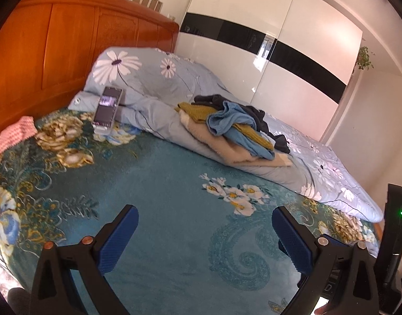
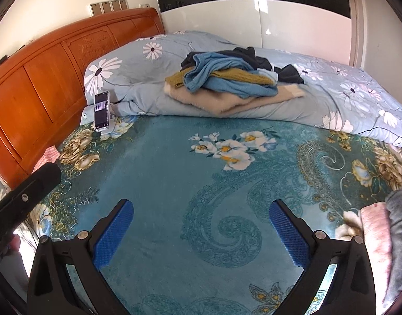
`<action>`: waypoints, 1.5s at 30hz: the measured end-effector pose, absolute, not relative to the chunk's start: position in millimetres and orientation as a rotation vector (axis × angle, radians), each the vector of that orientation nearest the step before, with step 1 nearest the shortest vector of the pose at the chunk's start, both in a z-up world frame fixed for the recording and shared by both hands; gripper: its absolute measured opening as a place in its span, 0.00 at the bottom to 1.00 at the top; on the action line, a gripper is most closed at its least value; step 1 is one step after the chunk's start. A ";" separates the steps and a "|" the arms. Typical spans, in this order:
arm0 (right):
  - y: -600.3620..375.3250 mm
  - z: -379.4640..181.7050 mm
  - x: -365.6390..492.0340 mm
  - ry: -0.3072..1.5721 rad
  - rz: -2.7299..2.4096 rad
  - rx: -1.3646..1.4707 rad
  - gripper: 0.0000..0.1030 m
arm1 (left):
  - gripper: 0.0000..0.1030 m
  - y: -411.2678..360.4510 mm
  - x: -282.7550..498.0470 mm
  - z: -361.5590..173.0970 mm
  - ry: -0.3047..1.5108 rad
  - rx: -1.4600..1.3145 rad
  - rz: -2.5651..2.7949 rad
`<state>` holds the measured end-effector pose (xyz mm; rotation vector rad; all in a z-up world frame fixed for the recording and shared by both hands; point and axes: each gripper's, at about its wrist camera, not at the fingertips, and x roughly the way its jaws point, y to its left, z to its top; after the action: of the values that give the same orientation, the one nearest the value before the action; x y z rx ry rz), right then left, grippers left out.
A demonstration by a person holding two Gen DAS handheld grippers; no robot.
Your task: Fold clothes
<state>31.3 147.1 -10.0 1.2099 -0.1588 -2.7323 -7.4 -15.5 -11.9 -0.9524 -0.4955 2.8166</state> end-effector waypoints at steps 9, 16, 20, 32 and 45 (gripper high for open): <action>137.5 -11.2 -44.7 -0.079 -2.758 1.237 1.00 | 1.00 -50.1 -49.9 -33.8 -0.456 -1.014 2.934; 101.8 -1.0 -151.3 0.073 -2.742 1.200 1.00 | 1.00 -88.6 -81.1 -73.6 -0.514 -1.161 2.945; 65.2 -8.1 -222.9 0.252 -2.739 1.187 1.00 | 1.00 -101.8 -91.1 -93.7 -0.561 -1.229 2.918; 56.9 -66.9 -370.3 0.373 -2.889 1.547 0.45 | 1.00 -142.6 -99.3 -124.7 -0.708 -1.315 2.899; 167.6 1.7 -326.2 0.263 -3.177 1.483 0.05 | 1.00 -142.1 -97.7 -119.5 -0.682 -1.340 2.886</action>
<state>-326.2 167.6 1.7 1.4832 0.2632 -3.1772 -97.7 -142.1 -119.5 -1.3397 -0.6819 2.8864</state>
